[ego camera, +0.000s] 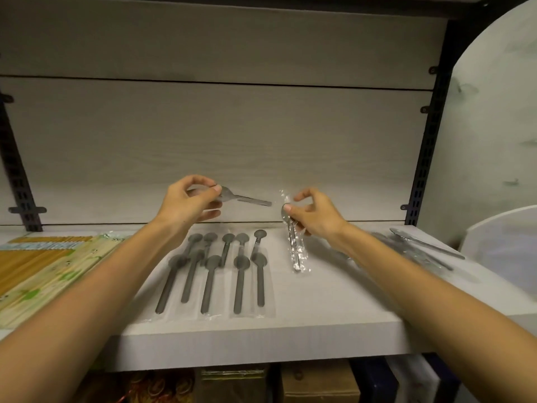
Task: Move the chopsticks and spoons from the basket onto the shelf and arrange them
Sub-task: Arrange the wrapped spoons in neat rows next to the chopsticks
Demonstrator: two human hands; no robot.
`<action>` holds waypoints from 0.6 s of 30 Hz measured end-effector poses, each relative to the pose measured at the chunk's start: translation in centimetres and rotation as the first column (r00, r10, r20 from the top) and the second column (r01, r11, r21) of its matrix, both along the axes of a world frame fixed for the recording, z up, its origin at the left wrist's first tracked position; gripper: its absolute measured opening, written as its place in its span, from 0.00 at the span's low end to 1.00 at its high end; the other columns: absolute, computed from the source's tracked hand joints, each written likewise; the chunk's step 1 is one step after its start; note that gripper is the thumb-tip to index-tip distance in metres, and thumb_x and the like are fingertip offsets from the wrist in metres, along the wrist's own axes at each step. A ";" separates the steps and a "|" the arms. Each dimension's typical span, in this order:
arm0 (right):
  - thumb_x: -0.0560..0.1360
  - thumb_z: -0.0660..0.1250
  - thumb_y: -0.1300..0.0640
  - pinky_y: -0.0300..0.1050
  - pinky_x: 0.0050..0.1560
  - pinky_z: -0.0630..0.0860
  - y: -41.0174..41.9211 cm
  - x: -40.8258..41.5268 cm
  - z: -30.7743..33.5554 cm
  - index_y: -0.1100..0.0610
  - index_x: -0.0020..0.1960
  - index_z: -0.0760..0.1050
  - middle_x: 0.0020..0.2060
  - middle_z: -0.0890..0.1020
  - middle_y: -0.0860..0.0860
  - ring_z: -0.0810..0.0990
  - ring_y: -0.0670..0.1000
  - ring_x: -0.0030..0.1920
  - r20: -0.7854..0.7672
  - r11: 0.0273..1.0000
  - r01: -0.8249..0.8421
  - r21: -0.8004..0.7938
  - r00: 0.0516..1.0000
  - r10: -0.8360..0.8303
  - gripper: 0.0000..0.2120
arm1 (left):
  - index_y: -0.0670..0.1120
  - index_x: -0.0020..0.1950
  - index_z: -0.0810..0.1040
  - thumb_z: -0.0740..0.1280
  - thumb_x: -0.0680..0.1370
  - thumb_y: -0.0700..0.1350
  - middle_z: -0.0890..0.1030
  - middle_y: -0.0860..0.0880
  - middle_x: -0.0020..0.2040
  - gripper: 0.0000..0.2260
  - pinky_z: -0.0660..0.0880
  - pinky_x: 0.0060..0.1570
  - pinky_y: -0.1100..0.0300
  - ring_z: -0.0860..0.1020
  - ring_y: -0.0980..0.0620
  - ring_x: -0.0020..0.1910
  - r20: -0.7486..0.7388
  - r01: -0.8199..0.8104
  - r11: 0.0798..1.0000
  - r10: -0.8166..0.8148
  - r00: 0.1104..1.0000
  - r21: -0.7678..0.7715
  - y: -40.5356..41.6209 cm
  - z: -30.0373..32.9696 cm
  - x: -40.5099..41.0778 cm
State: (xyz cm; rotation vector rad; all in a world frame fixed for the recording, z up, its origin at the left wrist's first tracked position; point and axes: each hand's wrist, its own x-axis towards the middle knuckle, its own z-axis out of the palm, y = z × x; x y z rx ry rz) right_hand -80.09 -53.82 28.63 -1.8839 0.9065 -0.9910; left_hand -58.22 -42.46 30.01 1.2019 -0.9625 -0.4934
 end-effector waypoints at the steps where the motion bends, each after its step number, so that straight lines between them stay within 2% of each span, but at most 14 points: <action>1: 0.76 0.70 0.54 0.43 0.30 0.71 -0.5 0.4 -0.4 0.55 0.56 0.67 0.39 0.81 0.56 0.76 0.51 0.31 -0.042 1.000 -0.014 0.024 0.999 0.015 0.15 | 0.44 0.49 0.77 0.70 0.76 0.41 0.81 0.40 0.49 0.04 0.82 0.42 0.53 0.84 0.45 0.42 -0.021 -0.019 1.000 0.019 1.000 -0.011 -0.1 0.0 0.2; 3: 0.75 0.70 0.53 0.45 0.36 0.73 -1.1 0.6 -0.9 0.55 0.57 0.69 0.43 0.80 0.56 0.78 0.53 0.38 -0.183 0.999 -0.040 0.037 0.982 0.046 0.15 | 0.45 0.50 0.76 0.69 0.77 0.41 0.80 0.40 0.49 0.03 0.82 0.41 0.53 0.84 0.43 0.41 -0.066 -0.055 0.998 0.053 0.996 -0.030 -0.4 0.1 0.6; 5: 0.75 0.70 0.50 0.45 0.46 0.74 -1.5 0.4 -1.3 0.54 0.58 0.73 0.48 0.80 0.54 0.78 0.53 0.45 -0.342 0.997 -0.070 -0.039 0.938 0.053 0.15 | 0.45 0.50 0.73 0.65 0.79 0.41 0.77 0.42 0.47 0.01 0.82 0.40 0.52 0.85 0.42 0.40 -0.107 -0.070 0.997 0.066 0.992 -0.042 -0.5 0.2 0.9; 8: 0.73 0.72 0.50 0.47 0.59 0.74 -1.5 -0.5 -1.1 0.52 0.55 0.78 0.55 0.81 0.53 0.79 0.53 0.54 -0.470 0.974 -0.170 -0.148 0.879 0.082 0.13 | 0.45 0.51 0.70 0.59 0.81 0.39 0.75 0.43 0.47 0.02 0.83 0.41 0.51 0.85 0.41 0.39 -0.148 -0.059 0.998 0.058 0.987 -0.002 -0.7 0.3 1.2; 11: 0.70 0.75 0.49 0.46 0.60 0.73 -0.9 -1.5 -0.5 0.50 0.54 0.81 0.55 0.82 0.49 0.77 0.51 0.58 -0.588 0.949 -0.297 -0.109 0.789 0.180 0.14 | 0.43 0.52 0.68 0.58 0.82 0.39 0.74 0.41 0.48 0.01 0.82 0.36 0.54 0.85 0.41 0.37 -0.178 -0.015 0.999 0.022 0.984 0.039 -0.7 0.3 0.8; 13: 0.69 0.75 0.46 0.42 0.62 0.69 -0.7 -1.8 -0.4 0.49 0.56 0.81 0.58 0.80 0.45 0.75 0.47 0.61 -0.672 0.939 -0.335 -0.074 0.713 0.202 0.17 | 0.42 0.56 0.66 0.61 0.81 0.40 0.75 0.39 0.48 0.06 0.81 0.31 0.58 0.84 0.44 0.34 -0.224 0.004 0.999 0.006 0.975 0.046 -0.6 0.3 0.3; 14: 0.69 0.75 0.45 0.43 0.65 0.68 -0.7 -1.7 -0.5 0.49 0.58 0.80 0.61 0.78 0.45 0.74 0.46 0.63 -0.700 0.938 -0.339 -0.074 0.687 0.193 0.19 | 0.43 0.59 0.65 0.63 0.81 0.41 0.77 0.39 0.47 0.10 0.79 0.28 0.60 0.84 0.47 0.31 -0.250 0.005 0.999 0.006 0.968 0.045 -0.5 0.2 0.0; 16: 0.71 0.73 0.43 0.45 0.69 0.66 -0.6 -1.3 -1.0 0.49 0.61 0.79 0.65 0.76 0.46 0.72 0.48 0.66 -0.718 0.937 -0.333 -0.106 0.678 0.160 0.21 | 0.45 0.62 0.62 0.67 0.79 0.44 0.79 0.39 0.46 0.17 0.74 0.22 0.66 0.82 0.51 0.26 -0.253 -0.019 0.998 0.035 0.967 0.066 -0.2 0.1 -0.4; 18: 0.74 0.69 0.42 0.42 0.70 0.63 -0.4 -0.6 -1.7 0.49 0.66 0.76 0.68 0.74 0.45 0.71 0.48 0.68 -0.719 0.921 -0.347 -0.177 0.684 0.120 0.23 | 0.45 0.63 0.61 0.69 0.77 0.46 0.79 0.40 0.42 0.20 0.69 0.19 0.68 0.78 0.55 0.22 -0.202 -0.053 0.994 0.072 0.977 0.095 0.1 0.0 -0.5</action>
